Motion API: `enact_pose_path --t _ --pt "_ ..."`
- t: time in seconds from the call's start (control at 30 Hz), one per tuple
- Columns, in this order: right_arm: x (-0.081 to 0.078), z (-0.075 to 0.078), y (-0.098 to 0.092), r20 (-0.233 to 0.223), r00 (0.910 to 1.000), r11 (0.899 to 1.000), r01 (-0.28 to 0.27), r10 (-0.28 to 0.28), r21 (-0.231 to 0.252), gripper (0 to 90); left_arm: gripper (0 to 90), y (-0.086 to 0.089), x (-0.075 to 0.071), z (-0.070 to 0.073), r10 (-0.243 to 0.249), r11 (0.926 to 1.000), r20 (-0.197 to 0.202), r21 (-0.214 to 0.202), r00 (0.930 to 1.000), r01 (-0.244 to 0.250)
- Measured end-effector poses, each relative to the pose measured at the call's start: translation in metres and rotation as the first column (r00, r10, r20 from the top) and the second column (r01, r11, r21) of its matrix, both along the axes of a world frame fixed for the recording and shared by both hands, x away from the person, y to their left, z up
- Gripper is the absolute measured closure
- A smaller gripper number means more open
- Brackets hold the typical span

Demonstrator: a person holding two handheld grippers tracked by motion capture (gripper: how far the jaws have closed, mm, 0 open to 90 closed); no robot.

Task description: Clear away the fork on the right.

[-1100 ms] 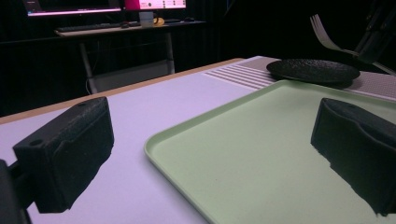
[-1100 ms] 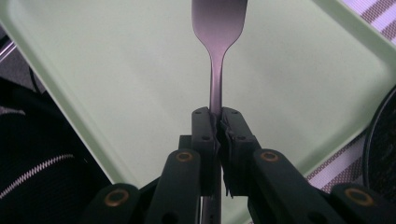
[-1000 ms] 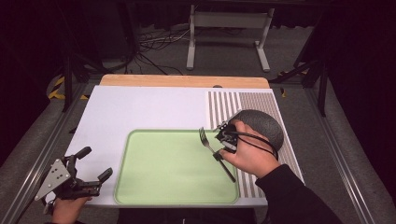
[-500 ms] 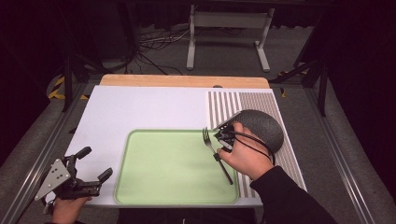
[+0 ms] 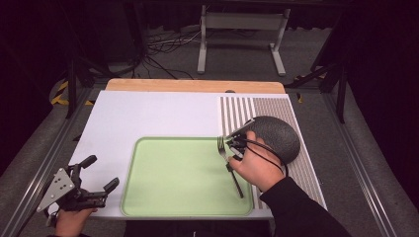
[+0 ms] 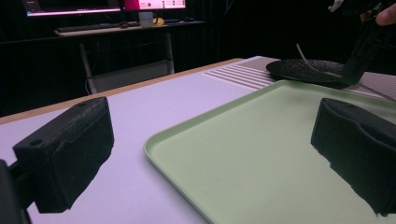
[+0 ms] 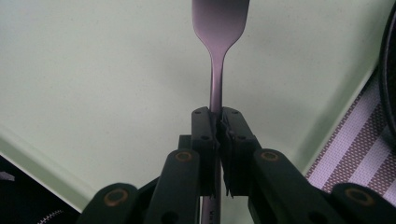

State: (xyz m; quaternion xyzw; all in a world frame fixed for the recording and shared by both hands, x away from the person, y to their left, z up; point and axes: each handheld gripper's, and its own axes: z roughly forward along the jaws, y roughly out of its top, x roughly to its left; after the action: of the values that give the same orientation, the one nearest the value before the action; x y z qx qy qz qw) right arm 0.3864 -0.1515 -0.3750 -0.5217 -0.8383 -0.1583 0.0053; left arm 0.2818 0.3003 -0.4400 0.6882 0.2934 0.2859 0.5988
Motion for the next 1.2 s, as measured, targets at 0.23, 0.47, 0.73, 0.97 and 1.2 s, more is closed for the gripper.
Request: enact_pose_path --t 0.23,0.47,0.73,0.97,1.2 --pt "0.003 -0.008 0.0 0.001 1.0 1.0 0.003 -0.003 -0.014 84.1 0.0 0.0 0.0 0.0 0.0 1.0 0.001 0.0 1.0 0.0" --pt "0.004 -0.016 0.0 -0.027 0.9996 1.0 0.006 -0.006 -0.018 84.1 0.0 0.0 0.0 0.0 -0.001 1.0 -0.002 0.0 1.0 0.001" --pt "0.006 -0.025 -0.002 -0.049 0.9985 1.0 0.024 -0.025 -0.012 83.9 0.0 0.0 0.0 0.0 -0.001 1.0 -0.001 0.001 1.0 0.001" --pt "0.007 -0.03 -0.002 -0.057 0.9979 1.0 0.029 -0.03 -0.011 83.8 0.0 0.0 0.0 0.0 -0.001 1.0 -0.001 0.002 1.0 0.001" --pt "0.008 -0.034 -0.002 -0.065 0.9974 0.999 0.03 -0.031 -0.018 83.9 0.0 0.0 0.0 0.0 0.0 1.0 -0.001 0.003 1.0 0.0"
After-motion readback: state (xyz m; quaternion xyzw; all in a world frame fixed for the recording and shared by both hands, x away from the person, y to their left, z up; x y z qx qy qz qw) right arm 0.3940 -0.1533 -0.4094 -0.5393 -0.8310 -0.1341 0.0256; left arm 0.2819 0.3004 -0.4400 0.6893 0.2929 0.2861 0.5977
